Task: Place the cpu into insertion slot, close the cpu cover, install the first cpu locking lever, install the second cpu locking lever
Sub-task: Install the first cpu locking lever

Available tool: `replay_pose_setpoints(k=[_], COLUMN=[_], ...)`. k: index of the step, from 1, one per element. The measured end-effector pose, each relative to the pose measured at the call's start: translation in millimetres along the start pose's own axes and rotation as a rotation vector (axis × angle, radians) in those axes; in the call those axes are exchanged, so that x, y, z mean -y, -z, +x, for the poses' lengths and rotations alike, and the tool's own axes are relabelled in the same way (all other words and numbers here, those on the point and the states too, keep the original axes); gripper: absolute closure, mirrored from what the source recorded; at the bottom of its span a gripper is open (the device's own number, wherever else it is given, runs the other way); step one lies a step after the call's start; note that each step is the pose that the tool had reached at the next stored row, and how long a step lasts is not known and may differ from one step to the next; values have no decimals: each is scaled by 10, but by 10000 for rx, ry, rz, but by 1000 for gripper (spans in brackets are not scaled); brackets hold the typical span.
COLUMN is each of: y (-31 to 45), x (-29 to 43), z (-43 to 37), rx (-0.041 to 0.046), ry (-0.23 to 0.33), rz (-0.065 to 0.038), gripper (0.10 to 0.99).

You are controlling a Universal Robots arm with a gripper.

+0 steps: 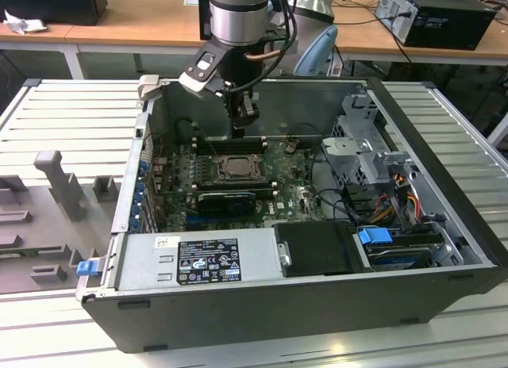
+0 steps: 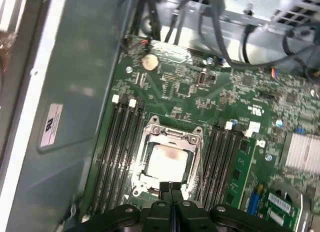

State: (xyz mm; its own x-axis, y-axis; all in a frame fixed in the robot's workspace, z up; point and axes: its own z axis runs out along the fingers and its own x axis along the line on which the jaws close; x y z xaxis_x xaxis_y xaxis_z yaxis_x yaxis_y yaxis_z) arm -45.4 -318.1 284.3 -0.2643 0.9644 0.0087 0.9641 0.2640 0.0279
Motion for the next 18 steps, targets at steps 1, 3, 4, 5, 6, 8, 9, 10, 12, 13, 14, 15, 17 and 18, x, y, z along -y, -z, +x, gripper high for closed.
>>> replay_pose_setpoints(k=[1,3,4,5,6,8,9,10,12,13,14,15,17,18], y=[0,-1,0,0,0,0,0,0,0,0,0,0,0,0], x=[0,0,0,0,0,0,0,0,0,0,0,0,0,0], z=[0,0,0,0,0,0,0,0,0,0,0,0,0,0], rx=[-6,-14,-18,-23,-25,-32,-36,-41,-45,-44,-42,-41,-37,-36], ry=[254,680,917,1168,1328,1606,1757,2098,2484,2643,2946,3176,3605,3712], rz=[2,6,10,12,15,17,19,23,29,32,39,44,53,55], gripper=[980,980,980,980,980,980,980,980,980,980,980,980,980,980])
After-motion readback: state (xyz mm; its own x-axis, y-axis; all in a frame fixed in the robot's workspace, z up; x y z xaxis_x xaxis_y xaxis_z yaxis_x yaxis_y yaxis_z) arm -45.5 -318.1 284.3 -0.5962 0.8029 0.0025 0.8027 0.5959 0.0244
